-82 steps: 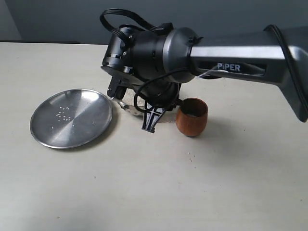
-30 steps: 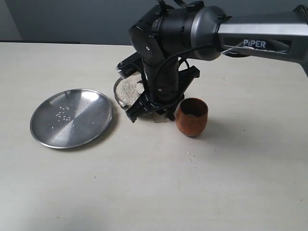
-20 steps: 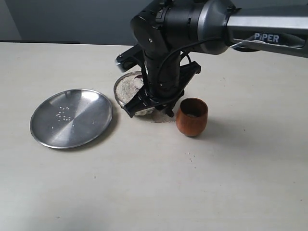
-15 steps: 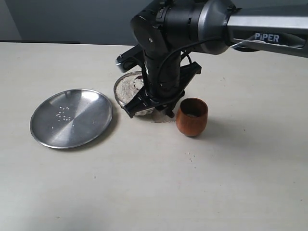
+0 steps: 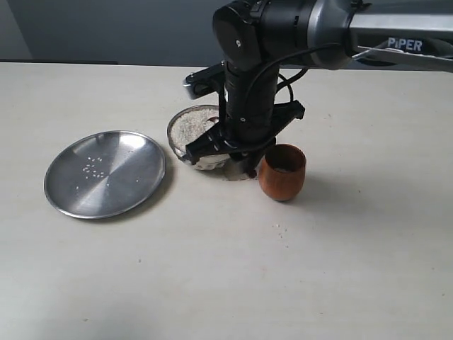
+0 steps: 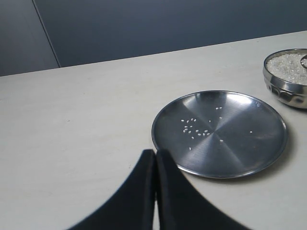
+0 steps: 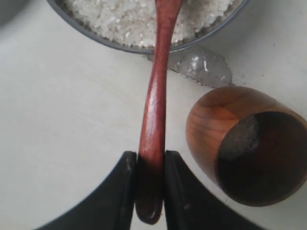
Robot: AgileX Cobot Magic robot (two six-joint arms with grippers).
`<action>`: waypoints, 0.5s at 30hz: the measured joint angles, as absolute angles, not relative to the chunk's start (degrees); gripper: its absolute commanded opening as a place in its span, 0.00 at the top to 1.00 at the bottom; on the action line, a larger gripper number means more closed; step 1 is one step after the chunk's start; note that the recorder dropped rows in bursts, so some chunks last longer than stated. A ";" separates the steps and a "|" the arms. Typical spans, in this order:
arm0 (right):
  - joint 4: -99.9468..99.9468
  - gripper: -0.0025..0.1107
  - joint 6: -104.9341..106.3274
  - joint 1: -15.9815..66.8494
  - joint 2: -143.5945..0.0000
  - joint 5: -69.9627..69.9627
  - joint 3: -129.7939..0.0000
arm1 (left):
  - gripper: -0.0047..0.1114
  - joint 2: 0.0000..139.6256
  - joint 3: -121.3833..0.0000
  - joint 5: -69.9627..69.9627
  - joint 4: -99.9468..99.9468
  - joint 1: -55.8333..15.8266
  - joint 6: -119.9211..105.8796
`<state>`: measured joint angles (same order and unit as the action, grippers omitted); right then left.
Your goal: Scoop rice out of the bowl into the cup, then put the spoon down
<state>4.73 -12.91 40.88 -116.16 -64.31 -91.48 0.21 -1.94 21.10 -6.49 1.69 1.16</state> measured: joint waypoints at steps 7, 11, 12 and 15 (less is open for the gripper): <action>1.07 0.98 -12.57 40.78 -116.16 -63.01 -91.48 | 0.96 0.21 -1.94 21.10 -6.49 1.69 1.16; -0.49 0.98 -12.46 40.78 -116.16 -62.76 -91.48 | 0.96 0.21 -1.94 21.10 -6.49 1.69 1.16; -0.82 0.98 -12.46 40.65 -115.93 -62.76 -91.48 | 0.96 0.21 -1.94 21.10 -6.49 1.69 1.16; -1.74 0.98 -12.24 39.98 -115.08 -62.76 -91.48 | 0.96 0.21 -1.94 21.10 -6.49 1.69 1.16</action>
